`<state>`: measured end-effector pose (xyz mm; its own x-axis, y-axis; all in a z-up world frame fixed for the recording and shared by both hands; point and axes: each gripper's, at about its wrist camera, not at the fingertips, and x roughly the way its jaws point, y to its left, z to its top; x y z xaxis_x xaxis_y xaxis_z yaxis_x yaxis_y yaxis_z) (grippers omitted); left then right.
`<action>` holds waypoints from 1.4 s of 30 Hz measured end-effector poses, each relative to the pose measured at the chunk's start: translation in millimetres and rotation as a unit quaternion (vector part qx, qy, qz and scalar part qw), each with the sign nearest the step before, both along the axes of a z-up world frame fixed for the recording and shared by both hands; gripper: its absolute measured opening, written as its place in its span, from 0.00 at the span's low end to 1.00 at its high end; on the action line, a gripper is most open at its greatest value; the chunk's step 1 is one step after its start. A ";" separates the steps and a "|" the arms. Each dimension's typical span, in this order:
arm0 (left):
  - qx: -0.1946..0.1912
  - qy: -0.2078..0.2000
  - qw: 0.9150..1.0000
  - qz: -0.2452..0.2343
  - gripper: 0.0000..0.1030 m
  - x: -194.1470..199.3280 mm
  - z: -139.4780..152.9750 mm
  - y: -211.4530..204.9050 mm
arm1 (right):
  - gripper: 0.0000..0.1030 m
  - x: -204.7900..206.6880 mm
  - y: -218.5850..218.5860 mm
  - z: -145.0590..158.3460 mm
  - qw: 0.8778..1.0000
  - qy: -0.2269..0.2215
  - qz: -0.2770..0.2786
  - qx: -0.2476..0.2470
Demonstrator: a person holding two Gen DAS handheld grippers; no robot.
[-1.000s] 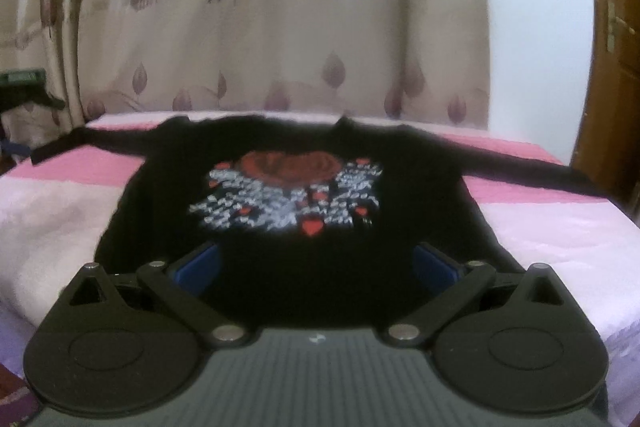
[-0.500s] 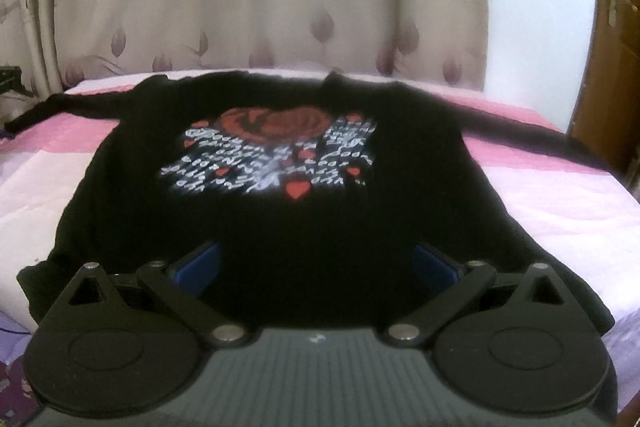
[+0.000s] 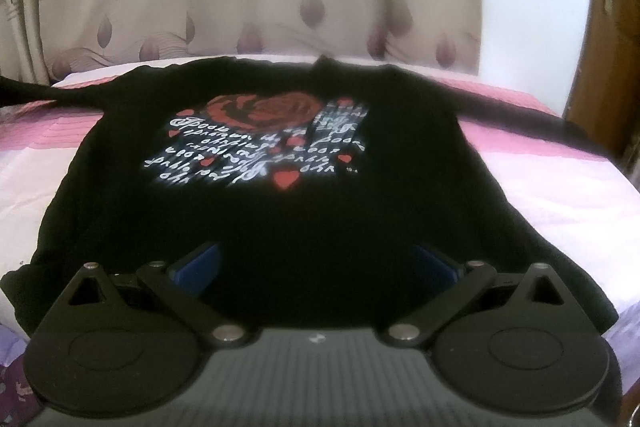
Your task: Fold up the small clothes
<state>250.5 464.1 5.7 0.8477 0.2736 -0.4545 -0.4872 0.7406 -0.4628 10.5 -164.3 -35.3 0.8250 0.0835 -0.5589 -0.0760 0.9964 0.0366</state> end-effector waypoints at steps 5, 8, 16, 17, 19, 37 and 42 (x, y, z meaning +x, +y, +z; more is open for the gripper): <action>0.028 0.106 0.993 0.051 0.26 -10.9 -37.0 17.1 | 1.00 0.8 -0.6 -2.0 1.000 0.006 0.006 0.014; 0.019 0.104 0.987 0.119 0.56 -39.9 -45.7 25.1 | 1.00 -1.8 -6.1 2.7 1.000 -0.007 0.001 0.018; 0.068 0.051 0.996 0.035 0.75 -81.5 1.3 -66.0 | 1.00 -16.4 -91.3 11.0 0.992 -0.043 -0.098 0.070; 0.086 0.052 0.995 -0.008 0.76 -83.5 4.5 -90.3 | 1.00 -22.0 -105.4 8.0 0.990 -0.043 -0.111 0.078; 0.109 0.047 0.986 -0.117 0.76 -96.1 6.0 -146.4 | 1.00 -35.9 -139.9 0.0 0.985 -0.043 -0.135 0.096; 0.020 0.063 0.871 -0.486 0.93 -238.8 -74.8 -327.3 | 0.99 -34.6 -220.7 -31.5 0.990 -0.068 -0.039 0.118; 0.152 0.065 0.846 -0.508 0.52 -255.4 -80.1 -362.7 | 0.58 -15.6 -211.1 -43.8 0.994 -0.007 -0.002 0.113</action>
<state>-4.9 101.5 -74.4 0.6639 -0.4441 -0.6018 0.4387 0.8829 -0.1675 -5.1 -375.4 -79.1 0.8334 0.2022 -0.5144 -0.0736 0.9630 0.2592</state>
